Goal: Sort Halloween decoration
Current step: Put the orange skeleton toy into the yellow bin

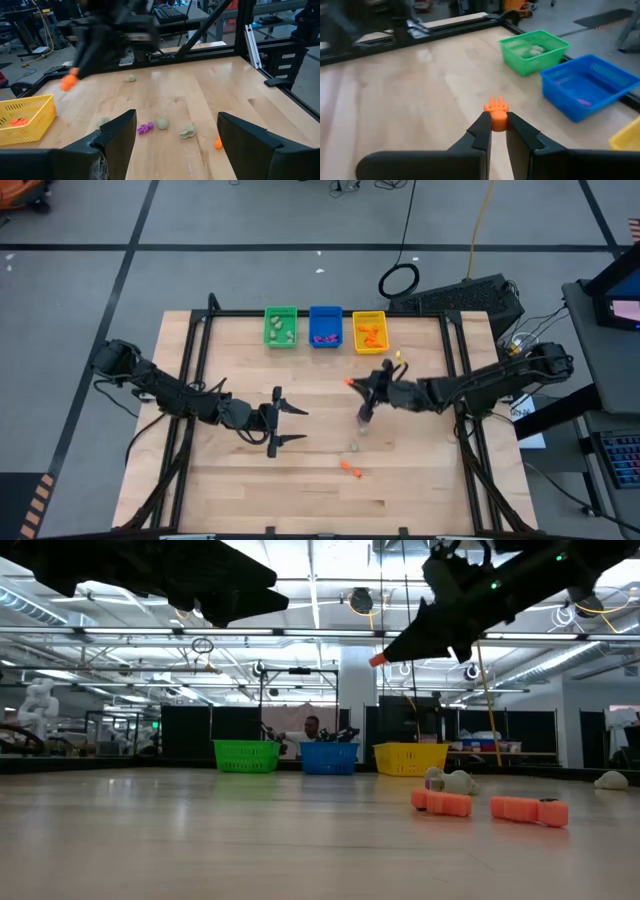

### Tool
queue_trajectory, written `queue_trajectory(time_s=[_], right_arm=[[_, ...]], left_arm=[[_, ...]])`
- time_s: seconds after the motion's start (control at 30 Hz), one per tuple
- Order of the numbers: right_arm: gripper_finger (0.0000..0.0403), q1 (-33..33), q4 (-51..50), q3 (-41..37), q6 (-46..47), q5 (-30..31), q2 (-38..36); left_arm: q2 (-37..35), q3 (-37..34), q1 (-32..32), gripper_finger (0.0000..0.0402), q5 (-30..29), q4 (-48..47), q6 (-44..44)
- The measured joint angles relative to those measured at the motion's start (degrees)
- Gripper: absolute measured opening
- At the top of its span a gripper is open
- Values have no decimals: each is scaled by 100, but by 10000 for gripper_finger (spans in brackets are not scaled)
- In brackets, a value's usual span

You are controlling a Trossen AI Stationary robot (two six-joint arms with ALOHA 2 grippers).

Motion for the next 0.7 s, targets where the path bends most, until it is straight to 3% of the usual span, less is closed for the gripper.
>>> queue_trajectory(time_s=[0.17,0.57,0.7], right_arm=[[27,-810,-373,10,-204,-402,-308],[27,-2865,-1309,11,-406,-461,-364],[27,-3429,-1319,11,-393,-1117,-258]], left_arm=[[0,0,-1,274,0,2,-2],[0,2,-2,274,-2,4,-2],[0,2,-2,274,0,4,-2]])
